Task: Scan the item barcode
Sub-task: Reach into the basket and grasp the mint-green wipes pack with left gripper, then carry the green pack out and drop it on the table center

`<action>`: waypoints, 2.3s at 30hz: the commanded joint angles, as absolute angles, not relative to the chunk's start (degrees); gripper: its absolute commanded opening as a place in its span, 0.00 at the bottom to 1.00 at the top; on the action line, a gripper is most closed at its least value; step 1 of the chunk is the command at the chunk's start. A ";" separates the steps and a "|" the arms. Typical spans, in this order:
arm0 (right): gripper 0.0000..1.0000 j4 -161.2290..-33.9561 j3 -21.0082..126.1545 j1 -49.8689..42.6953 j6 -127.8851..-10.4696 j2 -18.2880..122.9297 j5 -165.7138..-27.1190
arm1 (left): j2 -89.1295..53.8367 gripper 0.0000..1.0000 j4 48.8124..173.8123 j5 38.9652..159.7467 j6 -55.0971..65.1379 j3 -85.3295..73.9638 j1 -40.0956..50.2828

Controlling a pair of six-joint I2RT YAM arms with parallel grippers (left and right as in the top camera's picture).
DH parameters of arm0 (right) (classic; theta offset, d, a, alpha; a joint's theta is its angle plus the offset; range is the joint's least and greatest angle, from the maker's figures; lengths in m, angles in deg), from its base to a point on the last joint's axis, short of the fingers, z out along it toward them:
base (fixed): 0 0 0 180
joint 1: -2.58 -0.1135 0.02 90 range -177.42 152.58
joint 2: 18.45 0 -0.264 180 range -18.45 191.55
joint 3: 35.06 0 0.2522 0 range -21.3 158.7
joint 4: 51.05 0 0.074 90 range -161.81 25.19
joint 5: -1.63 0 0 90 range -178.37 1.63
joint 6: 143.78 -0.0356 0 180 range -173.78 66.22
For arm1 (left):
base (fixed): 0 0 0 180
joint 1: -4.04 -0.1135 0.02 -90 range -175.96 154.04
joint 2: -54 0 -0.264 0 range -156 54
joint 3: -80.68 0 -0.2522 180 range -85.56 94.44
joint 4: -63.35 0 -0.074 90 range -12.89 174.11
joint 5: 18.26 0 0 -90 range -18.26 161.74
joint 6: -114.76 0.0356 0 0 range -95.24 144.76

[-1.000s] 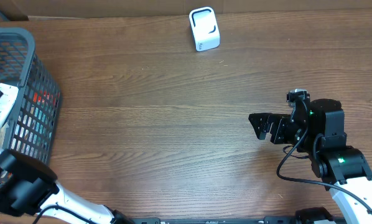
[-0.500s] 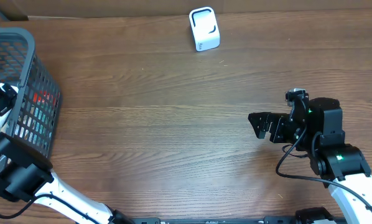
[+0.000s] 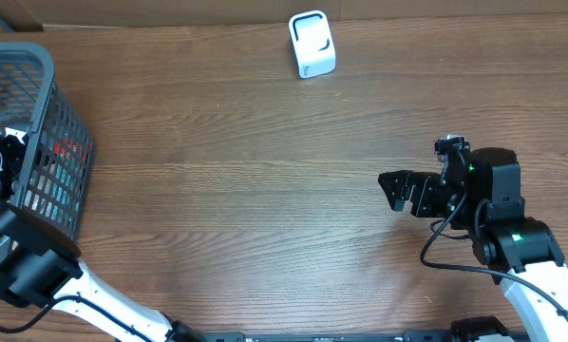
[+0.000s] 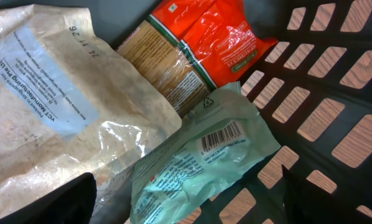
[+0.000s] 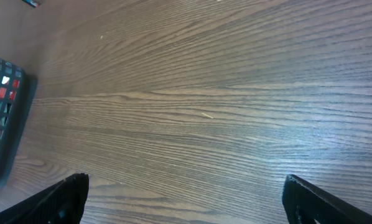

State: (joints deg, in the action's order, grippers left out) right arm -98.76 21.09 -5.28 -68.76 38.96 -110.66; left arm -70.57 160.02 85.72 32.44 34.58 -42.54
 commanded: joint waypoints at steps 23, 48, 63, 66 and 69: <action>1.00 -97.01 22.53 -4.87 -68.52 38.96 -111.03 | -71.34 0.04 146.62 83.16 34.14 17.62 -39.22; 1.00 -97.04 22.53 -4.87 -68.52 38.96 -111.03 | -67.43 0.04 173.92 94.72 24.33 82.31 -38.83; 1.00 -97.47 22.53 -4.87 -68.54 38.96 -111.01 | -59.67 0.04 173.92 107.20 26.19 73.05 -7.66; 1.00 -98.08 22.53 -4.87 -68.54 38.96 -111.01 | -59.73 0.04 173.88 101.61 26.45 62.75 1.50; 1.00 -98.13 22.53 -4.87 -68.54 38.96 -111.01 | -60.50 0.04 171.71 100.97 28.33 48.72 10.59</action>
